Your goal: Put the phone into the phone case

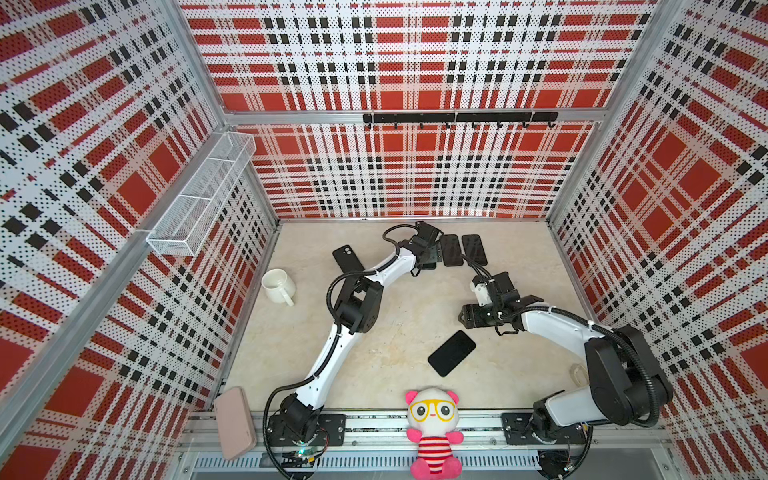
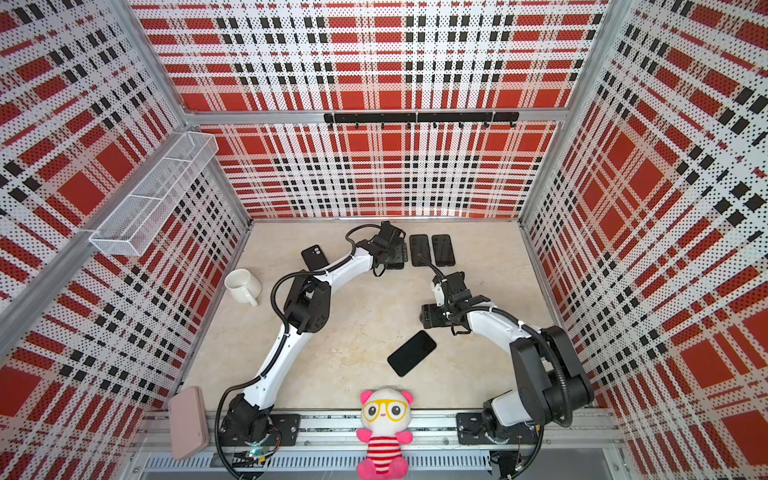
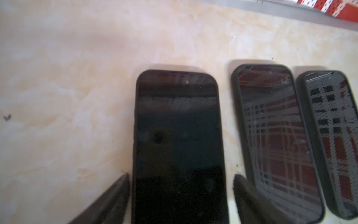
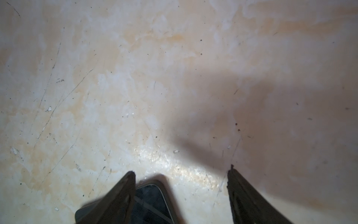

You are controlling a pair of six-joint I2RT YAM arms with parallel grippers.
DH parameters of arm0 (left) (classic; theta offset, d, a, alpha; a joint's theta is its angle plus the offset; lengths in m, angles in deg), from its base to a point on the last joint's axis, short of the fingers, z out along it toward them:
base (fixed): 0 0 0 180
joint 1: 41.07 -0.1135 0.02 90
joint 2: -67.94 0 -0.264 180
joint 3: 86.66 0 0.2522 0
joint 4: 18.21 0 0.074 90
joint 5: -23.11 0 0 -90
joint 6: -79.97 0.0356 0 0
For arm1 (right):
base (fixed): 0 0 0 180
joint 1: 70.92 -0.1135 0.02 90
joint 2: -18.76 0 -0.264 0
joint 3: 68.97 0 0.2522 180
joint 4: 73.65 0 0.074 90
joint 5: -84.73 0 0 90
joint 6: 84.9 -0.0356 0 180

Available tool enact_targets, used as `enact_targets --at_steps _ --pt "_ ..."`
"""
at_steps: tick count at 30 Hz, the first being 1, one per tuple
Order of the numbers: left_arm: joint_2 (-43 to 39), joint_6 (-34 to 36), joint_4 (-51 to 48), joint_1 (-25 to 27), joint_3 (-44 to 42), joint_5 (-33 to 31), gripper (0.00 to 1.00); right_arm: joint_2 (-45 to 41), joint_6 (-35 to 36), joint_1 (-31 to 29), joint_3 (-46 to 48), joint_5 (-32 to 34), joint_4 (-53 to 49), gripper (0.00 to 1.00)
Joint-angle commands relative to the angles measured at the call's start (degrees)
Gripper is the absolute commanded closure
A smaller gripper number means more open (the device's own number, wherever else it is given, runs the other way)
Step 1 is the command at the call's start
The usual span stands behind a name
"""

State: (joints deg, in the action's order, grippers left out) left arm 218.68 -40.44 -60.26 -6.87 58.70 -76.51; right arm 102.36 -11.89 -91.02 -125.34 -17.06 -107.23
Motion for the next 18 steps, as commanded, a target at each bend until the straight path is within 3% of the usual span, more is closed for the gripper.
enact_targets --at_steps 1,8,12,18 --pt "1.13 0.44 1.68 -0.35 -0.39 2.03 0.02 -0.14 0.11 0.65 -0.54 0.07 0.94 0.23" --pt "-6.36 3.51 4.17 0.02 -5.61 1.48 0.01 -8.51 -3.89 2.54 0.93 3.75 2.85 0.23" --pt "-16.40 6.19 8.91 0.36 -15.16 0.25 0.01 -15.96 -6.54 7.34 2.63 2.56 4.21 0.23" --pt "-30.73 7.96 13.60 -0.20 -31.13 -3.04 0.08 -21.60 -8.18 12.79 4.54 -0.09 3.19 0.22"
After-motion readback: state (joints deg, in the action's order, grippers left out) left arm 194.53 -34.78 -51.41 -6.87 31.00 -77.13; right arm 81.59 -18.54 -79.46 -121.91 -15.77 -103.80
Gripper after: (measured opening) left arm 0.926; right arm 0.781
